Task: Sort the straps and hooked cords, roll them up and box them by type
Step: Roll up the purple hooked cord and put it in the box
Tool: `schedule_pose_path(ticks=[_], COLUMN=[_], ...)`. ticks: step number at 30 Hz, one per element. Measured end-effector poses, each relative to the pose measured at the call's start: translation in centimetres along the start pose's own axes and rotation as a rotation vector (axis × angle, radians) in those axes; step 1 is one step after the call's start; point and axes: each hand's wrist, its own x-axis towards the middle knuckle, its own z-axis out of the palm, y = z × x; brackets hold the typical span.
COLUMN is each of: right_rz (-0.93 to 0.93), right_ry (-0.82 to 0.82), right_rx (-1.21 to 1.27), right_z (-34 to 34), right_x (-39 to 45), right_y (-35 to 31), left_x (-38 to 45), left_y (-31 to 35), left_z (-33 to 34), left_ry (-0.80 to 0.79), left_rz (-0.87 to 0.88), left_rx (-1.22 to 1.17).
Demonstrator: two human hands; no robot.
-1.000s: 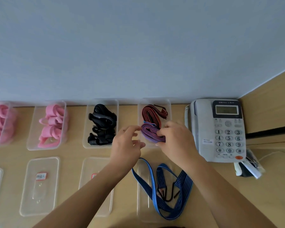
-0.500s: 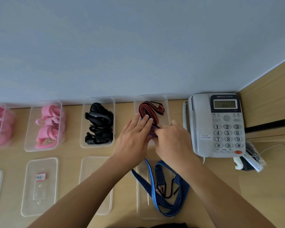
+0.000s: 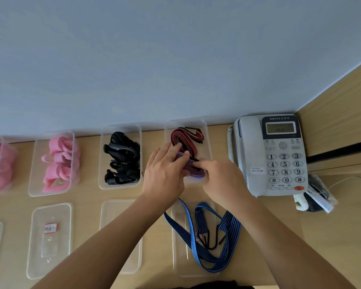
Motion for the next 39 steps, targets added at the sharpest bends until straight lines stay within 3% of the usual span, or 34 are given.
schedule_pose_path(ticks=[3, 8, 14, 21, 29, 33, 39], right_rz=[0.029, 0.041, 0.02, 0.015, -0.079, -0.108, -0.098], right_ry=[0.067, 0.004, -0.099, -0.108, 0.435, 0.568, 0.5], right_rx=[0.046, -0.2, -0.325, -0.255, 0.103, 0.101, 0.033], right_z=[0.2, 0.1, -0.3, 0.4, 2.9, 3.7, 6.0], right_x=[0.0, -0.1, -1.0, -0.9, -3.5, -5.6, -8.7], right_y=[-0.2, -1.3, -2.3, -1.5, 0.1, 1.3, 1.6], left_x=[0.2, 0.9, 2.3, 2.7, 3.0, 2.4, -1.8], left_y=[0.3, 0.6, 0.1, 0.7, 1.0, 1.1, 2.2], left_z=[0.0, -0.3, 0.5, 0.3, -0.3, -0.6, -1.3], left_ry=[-0.027, -0.08, -0.218, -0.304, -0.434, -0.28, 0.198], left_rz=[-0.011, -0.031, 0.116, 0.112, 0.065, 0.085, 0.221], left_rx=[-0.052, -0.147, 0.174, 0.332, 0.346, 0.226, -0.115])
